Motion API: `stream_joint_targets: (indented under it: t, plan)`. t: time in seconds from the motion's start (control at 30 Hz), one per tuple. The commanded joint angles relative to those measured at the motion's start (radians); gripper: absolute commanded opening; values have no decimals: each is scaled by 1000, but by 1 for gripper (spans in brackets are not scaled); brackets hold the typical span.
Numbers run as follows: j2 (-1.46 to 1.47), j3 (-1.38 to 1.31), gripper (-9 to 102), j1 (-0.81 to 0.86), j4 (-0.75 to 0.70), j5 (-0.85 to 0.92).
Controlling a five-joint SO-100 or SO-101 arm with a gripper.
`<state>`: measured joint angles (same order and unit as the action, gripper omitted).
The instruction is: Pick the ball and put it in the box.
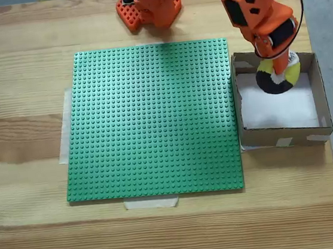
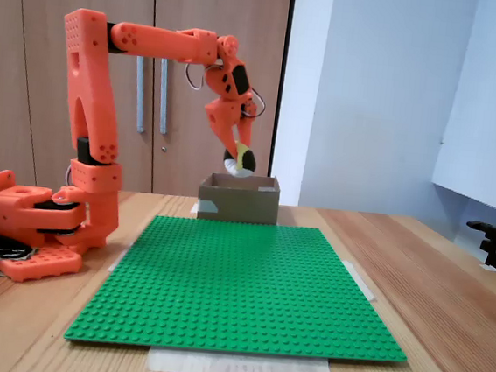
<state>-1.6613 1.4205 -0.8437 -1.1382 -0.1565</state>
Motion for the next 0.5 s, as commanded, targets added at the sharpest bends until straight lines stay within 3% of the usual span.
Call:
stream_joint_targets:
  t: [0.0,0.47]
  plan:
    - [5,-75,-1,-9,18,-9]
    - [78,-51,-1,-20,104,-26]
